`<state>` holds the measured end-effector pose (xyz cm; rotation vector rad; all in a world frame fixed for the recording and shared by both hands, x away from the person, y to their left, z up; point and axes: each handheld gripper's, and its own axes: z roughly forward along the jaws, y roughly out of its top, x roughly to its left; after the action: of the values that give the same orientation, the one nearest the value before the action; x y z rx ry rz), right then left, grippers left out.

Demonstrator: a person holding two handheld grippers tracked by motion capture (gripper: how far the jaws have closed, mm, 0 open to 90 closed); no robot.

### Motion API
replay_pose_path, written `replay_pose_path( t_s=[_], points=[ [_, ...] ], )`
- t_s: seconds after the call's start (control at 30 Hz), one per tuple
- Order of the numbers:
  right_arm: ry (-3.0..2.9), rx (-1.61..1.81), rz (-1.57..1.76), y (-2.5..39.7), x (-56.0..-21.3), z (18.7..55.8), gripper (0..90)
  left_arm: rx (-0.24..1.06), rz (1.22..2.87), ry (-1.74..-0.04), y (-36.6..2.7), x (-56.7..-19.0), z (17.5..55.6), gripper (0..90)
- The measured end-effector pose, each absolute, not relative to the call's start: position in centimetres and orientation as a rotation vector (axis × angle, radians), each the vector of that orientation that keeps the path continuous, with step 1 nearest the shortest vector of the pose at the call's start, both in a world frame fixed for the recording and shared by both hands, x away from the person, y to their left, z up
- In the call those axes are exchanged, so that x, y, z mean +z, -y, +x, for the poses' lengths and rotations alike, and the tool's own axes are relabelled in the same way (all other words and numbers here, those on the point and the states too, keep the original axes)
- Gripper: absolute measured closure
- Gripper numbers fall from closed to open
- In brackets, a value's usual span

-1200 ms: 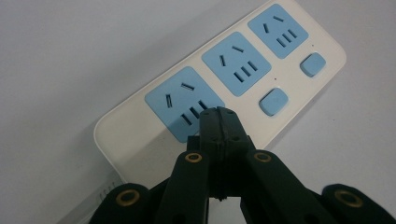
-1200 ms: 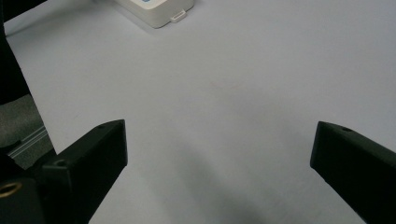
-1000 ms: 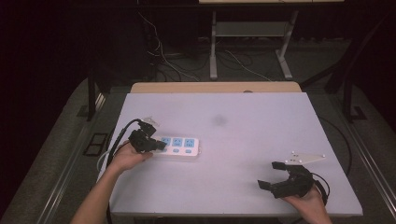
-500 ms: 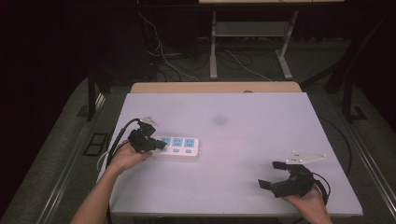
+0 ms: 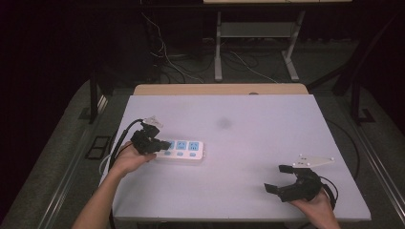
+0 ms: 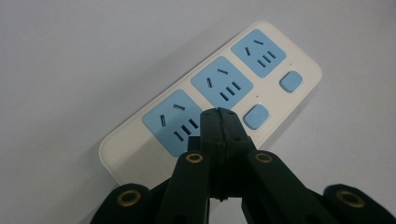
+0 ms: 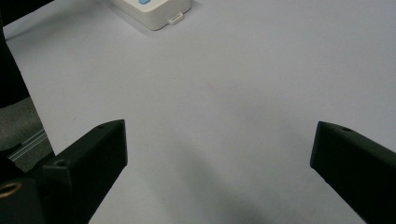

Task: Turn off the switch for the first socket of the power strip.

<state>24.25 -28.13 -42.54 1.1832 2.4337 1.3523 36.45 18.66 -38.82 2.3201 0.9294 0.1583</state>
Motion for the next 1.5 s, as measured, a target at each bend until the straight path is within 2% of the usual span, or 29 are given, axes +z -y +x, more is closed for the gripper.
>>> replay_pose_path(
  t_s=[0.37,0.87,1.13,1.5],
  points=[
    [-2.429,1.366,1.175,28.2,-42.4,24.2,3.6,0.204,2.290,-0.936,-19.0,-37.6,35.5,89.2],
    [-2.436,1.368,1.171,28.0,-42.4,24.2,3.6,0.241,2.161,-0.959,-20.6,-35.9,33.0,89.0],
    [-2.439,1.363,1.169,27.9,-42.5,24.2,3.6,0.244,2.086,-0.935,-20.8,-35.8,31.3,80.3],
    [-2.439,1.364,1.171,27.9,-42.5,24.2,3.6,0.222,1.971,-0.912,-20.9,-36.2,29.5,53.9]
  ],
)
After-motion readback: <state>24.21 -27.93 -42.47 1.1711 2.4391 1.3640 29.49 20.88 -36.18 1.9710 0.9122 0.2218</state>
